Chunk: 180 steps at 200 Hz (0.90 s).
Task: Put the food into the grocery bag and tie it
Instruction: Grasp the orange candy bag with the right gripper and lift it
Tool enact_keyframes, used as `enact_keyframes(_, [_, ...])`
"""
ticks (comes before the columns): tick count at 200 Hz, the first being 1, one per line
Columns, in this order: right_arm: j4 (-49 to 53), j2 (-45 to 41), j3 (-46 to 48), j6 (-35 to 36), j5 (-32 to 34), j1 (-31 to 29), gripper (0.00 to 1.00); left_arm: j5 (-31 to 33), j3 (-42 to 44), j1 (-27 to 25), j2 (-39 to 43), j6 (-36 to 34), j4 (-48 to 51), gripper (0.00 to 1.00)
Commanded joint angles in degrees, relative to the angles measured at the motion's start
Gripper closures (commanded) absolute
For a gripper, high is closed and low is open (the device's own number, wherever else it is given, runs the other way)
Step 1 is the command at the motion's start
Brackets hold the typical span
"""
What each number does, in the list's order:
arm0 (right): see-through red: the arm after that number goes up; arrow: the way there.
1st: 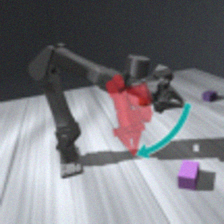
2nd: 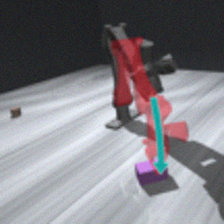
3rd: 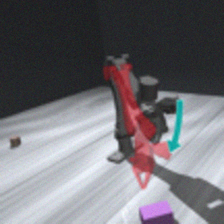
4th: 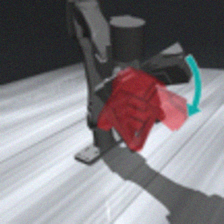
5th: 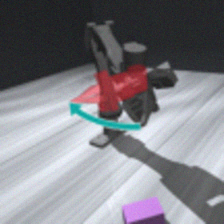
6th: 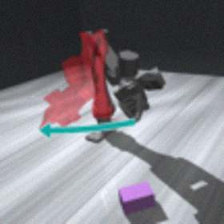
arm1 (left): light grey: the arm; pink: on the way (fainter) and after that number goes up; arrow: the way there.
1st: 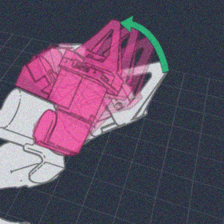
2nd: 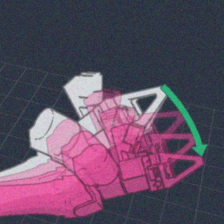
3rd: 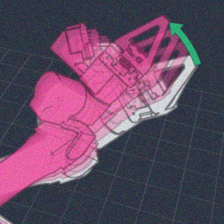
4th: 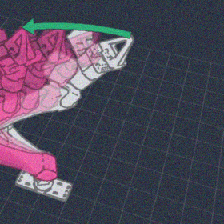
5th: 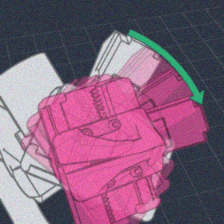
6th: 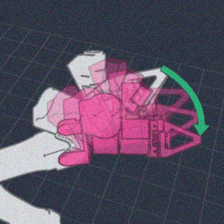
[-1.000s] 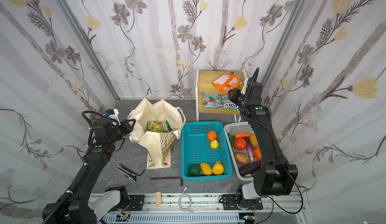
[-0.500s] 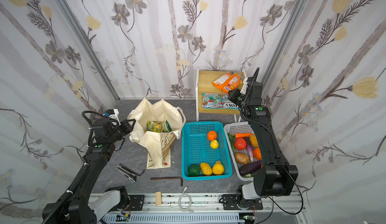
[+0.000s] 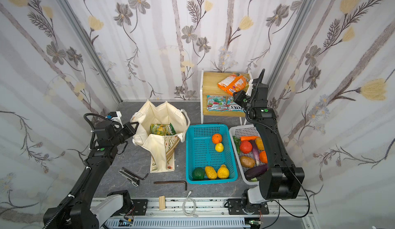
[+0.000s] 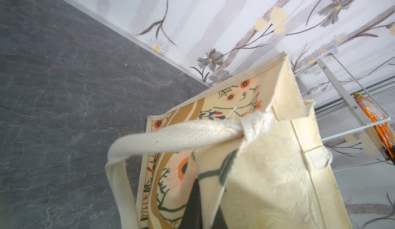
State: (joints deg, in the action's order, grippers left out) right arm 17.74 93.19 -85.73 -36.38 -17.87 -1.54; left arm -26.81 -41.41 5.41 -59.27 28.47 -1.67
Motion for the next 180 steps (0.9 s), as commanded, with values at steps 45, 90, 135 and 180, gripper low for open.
enact_keyframes(45, [-2.1,-1.4,-0.1,0.3,-1.3,0.0,1.00,-1.3,-0.1,0.0,0.0,-0.5,0.2,1.00])
enact_keyframes(90, [-0.6,-3.5,-3.1,1.3,-1.8,-0.3,1.00,-1.3,-0.1,0.0,0.0,-0.5,0.2,1.00])
enact_keyframes(135, [2.7,-3.8,-7.5,4.1,1.0,-2.1,1.00,-1.1,-0.1,0.0,0.0,-0.4,0.2,1.00])
enact_keyframes(180, [4.9,-3.7,-12.2,6.1,3.6,-4.3,1.00,-1.1,-0.1,0.0,0.0,-0.3,0.2,1.00])
